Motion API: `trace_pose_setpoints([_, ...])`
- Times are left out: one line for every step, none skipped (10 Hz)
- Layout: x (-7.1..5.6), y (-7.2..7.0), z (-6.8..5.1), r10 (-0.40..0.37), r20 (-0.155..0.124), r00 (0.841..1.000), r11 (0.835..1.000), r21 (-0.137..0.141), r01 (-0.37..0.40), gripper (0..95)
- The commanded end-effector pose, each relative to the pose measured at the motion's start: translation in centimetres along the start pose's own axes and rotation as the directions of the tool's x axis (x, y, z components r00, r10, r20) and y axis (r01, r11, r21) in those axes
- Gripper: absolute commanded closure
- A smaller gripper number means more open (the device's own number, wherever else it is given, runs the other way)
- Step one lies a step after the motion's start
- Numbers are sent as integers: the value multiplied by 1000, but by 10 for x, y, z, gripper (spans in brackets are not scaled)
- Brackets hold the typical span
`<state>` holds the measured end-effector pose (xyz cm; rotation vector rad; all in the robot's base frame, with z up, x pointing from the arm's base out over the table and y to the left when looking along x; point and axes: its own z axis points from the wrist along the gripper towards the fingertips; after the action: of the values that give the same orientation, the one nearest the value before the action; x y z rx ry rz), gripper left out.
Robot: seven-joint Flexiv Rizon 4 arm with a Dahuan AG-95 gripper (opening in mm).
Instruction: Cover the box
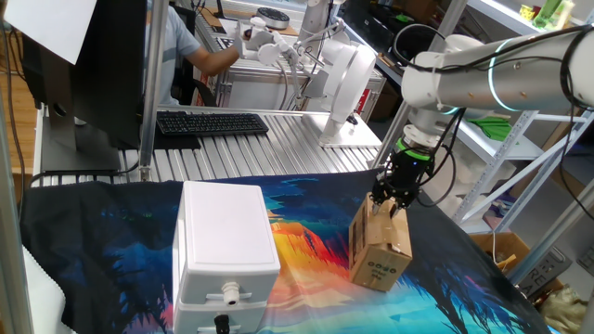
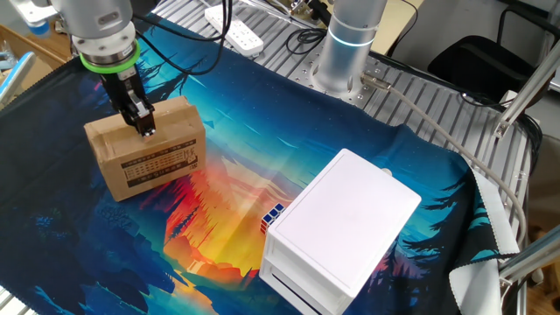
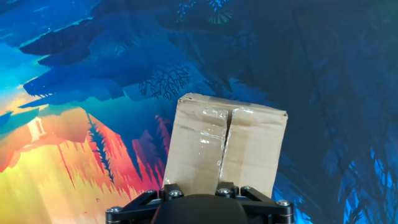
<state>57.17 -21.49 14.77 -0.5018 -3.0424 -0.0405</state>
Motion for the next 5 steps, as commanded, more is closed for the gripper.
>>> trace_pose_setpoints([0, 0, 0, 32, 1, 999, 999, -12, -32, 570])
trace_pose_setpoints([0, 0, 0, 40, 0, 999, 999, -16, -40, 570])
trace_pose_setpoints([0, 0, 0, 45, -1, 999, 999, -18, -45, 570])
trace_pose_setpoints([0, 0, 0, 48, 0, 999, 999, -15, -48, 570])
trace_pose_setpoints([0, 0, 0, 47, 0, 999, 999, -12, -47, 570])
